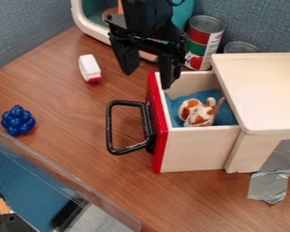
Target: Removed one object from the drawer
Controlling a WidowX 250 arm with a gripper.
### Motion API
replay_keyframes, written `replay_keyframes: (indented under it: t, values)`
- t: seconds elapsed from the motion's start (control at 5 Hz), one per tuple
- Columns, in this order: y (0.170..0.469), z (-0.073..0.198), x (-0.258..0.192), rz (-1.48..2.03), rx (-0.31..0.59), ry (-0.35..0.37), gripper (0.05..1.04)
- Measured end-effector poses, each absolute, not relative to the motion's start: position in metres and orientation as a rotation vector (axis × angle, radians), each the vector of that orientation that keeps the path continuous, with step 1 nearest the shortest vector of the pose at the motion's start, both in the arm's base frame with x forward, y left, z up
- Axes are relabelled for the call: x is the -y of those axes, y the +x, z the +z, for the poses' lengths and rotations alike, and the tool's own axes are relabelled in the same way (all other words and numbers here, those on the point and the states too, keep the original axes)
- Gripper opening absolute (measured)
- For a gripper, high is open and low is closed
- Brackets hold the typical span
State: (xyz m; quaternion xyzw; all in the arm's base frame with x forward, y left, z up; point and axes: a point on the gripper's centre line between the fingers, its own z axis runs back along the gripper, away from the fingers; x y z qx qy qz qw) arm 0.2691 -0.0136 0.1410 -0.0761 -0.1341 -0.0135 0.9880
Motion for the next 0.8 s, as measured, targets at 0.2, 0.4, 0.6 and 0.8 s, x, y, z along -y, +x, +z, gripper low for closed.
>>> replay_keyframes:
  t: [0.2,0.4,0.6,0.8]
  values:
    - [0.269,0.134,0.013,-0.036,0.244,-0.15,1.0]
    - [0.279,0.127,0.015,-0.182,0.206,-0.118,1.0]
    - [0.289,0.126,0.017,-0.301,0.213,-0.121,1.0]
    - [0.295,0.12,0.02,-0.388,0.219,-0.135,1.0]
